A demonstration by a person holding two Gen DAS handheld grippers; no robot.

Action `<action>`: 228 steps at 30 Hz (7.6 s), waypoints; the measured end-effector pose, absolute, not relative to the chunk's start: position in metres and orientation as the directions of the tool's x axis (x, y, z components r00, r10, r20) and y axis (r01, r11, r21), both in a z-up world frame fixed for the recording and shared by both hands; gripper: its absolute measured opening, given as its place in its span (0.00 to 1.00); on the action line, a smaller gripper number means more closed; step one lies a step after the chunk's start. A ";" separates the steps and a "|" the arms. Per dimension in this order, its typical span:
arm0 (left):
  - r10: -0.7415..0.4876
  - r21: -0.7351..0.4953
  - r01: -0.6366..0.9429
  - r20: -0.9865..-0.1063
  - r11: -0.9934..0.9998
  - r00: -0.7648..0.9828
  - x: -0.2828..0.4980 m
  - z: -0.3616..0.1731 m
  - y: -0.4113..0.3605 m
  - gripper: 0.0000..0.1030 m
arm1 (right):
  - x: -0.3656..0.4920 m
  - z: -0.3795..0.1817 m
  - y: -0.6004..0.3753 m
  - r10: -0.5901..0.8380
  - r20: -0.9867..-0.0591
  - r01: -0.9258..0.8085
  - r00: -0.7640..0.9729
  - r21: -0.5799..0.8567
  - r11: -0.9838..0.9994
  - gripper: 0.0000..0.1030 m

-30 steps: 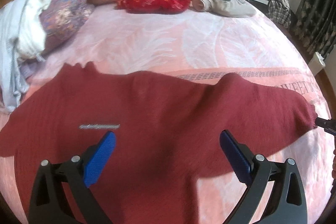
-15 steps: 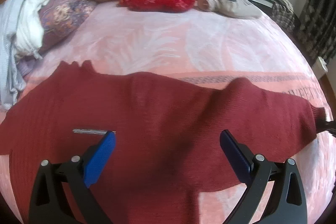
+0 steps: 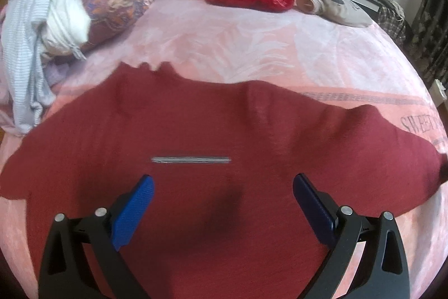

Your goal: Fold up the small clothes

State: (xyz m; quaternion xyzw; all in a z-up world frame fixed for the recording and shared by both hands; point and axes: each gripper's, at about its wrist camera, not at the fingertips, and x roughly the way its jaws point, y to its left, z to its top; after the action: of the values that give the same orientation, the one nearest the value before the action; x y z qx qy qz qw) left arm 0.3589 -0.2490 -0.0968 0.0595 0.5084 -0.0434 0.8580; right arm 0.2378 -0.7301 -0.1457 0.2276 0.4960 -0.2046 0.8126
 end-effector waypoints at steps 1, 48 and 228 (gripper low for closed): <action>-0.013 0.061 0.137 -0.877 0.989 0.481 0.358 -0.096 -0.243 0.96 | 0.242 -0.136 -0.719 -0.114 -0.886 0.533 0.449 0.163 0.830 0.07; -0.306 -0.268 0.192 -0.930 0.944 0.203 0.341 -0.145 -0.269 0.87 | 0.220 -0.104 -0.457 0.341 -0.802 -0.119 0.490 0.326 0.938 0.52; -0.321 -0.325 0.061 -0.855 0.944 0.408 0.326 -0.120 0.042 0.46 | 0.239 -0.157 -0.258 0.371 -0.876 -0.125 0.308 0.349 0.929 0.67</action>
State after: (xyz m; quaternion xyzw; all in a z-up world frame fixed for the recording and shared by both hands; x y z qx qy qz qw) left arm 0.3265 0.0422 -0.1204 -0.1222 0.5319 -0.1152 0.8300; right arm 0.2386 -0.2581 -0.1573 0.1085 0.5674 0.1546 0.8015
